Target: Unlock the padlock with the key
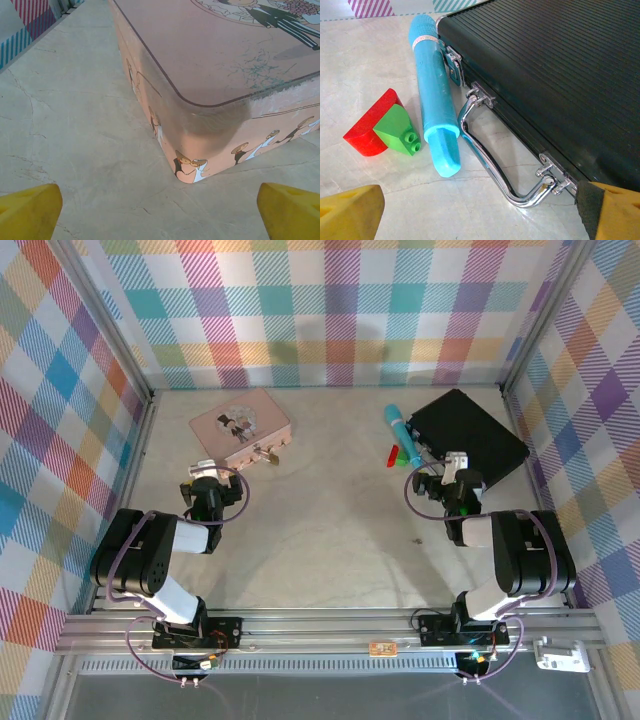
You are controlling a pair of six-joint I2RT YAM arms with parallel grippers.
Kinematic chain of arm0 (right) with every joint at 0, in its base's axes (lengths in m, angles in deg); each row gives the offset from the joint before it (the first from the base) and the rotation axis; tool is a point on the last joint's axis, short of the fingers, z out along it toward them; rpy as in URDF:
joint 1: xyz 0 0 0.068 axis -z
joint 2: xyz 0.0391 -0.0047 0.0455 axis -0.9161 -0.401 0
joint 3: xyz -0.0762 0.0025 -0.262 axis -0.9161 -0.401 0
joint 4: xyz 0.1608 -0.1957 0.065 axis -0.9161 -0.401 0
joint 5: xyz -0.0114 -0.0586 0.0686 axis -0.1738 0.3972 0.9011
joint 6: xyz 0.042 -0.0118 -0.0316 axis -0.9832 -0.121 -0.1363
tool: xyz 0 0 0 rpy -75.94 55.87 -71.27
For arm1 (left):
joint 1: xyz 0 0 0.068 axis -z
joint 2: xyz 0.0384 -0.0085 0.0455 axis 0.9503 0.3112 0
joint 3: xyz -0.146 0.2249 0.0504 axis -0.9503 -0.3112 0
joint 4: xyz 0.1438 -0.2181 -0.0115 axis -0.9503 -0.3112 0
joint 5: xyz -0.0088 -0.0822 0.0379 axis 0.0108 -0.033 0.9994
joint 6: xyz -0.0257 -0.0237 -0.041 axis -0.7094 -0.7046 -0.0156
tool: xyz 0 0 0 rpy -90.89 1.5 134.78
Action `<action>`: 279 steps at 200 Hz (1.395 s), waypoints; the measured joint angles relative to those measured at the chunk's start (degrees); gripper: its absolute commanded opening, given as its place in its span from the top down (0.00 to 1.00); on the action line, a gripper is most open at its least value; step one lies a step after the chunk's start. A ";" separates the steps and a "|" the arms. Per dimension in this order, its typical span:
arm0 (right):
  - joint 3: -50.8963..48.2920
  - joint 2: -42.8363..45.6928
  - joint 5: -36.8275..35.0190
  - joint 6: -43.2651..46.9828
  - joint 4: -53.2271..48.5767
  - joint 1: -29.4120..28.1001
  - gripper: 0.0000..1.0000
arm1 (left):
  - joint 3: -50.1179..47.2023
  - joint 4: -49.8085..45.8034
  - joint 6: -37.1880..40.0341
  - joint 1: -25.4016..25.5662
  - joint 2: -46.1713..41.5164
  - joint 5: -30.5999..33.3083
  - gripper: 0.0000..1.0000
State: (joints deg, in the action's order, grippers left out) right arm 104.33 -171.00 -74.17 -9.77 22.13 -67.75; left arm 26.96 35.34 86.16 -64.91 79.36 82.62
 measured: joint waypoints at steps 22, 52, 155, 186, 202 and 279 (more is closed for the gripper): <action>0.00 0.00 0.00 0.00 0.00 0.00 0.01 | 0.00 0.00 0.00 0.00 0.00 0.00 0.01; 0.00 0.00 0.00 0.00 0.00 0.00 0.01 | 0.00 0.00 0.00 0.00 0.00 0.00 0.00; 0.00 0.00 0.20 0.00 -0.02 0.00 0.01 | 0.00 0.00 0.00 0.00 0.00 0.00 0.00; 0.00 0.00 0.17 0.00 -0.02 0.00 0.01 | 0.00 0.00 0.00 0.00 0.00 0.00 0.01; 0.00 0.00 0.20 0.00 -0.09 0.00 0.01 | 0.00 0.02 0.00 0.00 0.00 -0.02 0.00; 11.54 13.44 -4.02 -2.08 -25.79 -5.11 0.09 | 4.79 -15.26 0.72 5.05 -12.22 6.29 0.00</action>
State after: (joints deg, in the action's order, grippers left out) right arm 115.87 -157.56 -78.20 -11.84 -3.66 -72.86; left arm 31.75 20.08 86.89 -59.86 67.14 88.91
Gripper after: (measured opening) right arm 0.938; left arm 0.995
